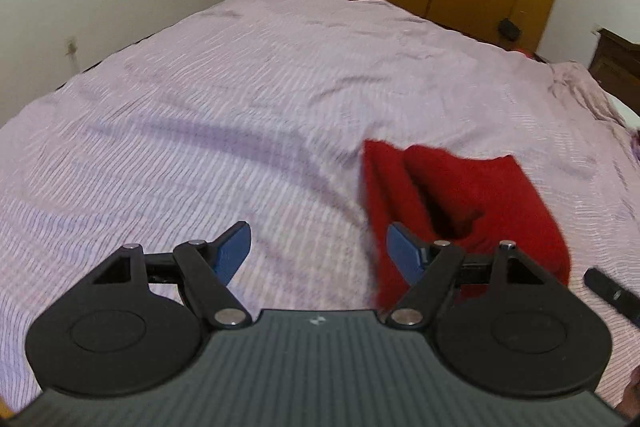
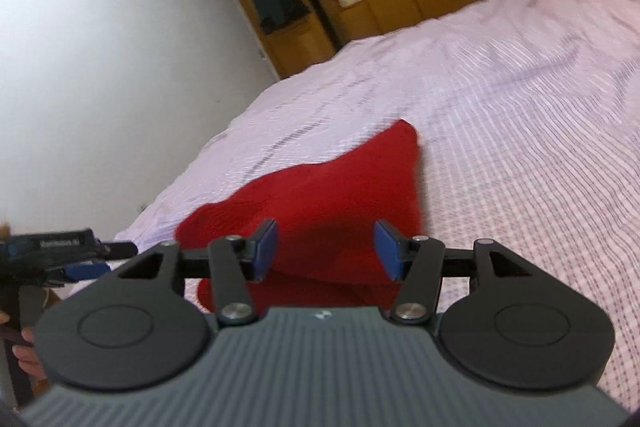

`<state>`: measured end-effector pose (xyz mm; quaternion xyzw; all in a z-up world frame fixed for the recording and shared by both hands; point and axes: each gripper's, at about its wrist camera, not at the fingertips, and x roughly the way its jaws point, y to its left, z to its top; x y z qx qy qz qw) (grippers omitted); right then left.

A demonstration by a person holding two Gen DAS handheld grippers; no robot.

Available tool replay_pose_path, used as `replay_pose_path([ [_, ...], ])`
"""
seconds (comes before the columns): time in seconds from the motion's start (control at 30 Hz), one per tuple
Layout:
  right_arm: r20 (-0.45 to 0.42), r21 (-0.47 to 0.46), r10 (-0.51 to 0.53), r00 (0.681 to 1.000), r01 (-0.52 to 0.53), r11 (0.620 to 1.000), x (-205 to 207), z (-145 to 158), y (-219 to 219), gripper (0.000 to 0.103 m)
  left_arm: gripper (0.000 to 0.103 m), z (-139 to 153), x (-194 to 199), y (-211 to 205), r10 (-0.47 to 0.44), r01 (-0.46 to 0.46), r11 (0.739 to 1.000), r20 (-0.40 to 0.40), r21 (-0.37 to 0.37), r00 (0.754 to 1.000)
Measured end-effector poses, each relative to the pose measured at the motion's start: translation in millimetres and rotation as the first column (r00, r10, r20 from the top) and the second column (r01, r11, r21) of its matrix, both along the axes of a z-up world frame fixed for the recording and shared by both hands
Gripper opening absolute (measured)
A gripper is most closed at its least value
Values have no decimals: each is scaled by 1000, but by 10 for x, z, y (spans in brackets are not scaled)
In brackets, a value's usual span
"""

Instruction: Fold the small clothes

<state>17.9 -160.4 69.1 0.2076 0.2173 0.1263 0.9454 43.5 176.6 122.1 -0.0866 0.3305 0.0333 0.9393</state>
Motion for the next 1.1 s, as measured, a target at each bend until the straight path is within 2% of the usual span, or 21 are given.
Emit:
replay_pose_path([
  [0.27,-42,49,-47,998,49,998,55,-149,-196,57,79,97,524,-353,-73,73,997,-11,0,997],
  [0.4,-59,64,-55,997,59,996,84,-228,-263,57,79,-6,807,-489,-94,92,995,-44,-34,995],
  [0.6,-58,37,-74,996,76,996,105,-308,-339,57,79,-223,1169,-607,-109,100,991,-105,-88,988],
  [0.77,-71,52,-84,994,87,995,166,-384,-403,57,79,-352,1329,-699,-117,101,987,-129,-126,985],
  [0.9,-86,58,-83,993,88,994,182,-443,-417,57,79,-434,1359,-756,-146,126,977,-108,-173,983],
  [1.1,-92,64,-84,992,90,994,183,-477,-444,57,79,-451,1267,-787,-105,96,987,-67,-127,992],
])
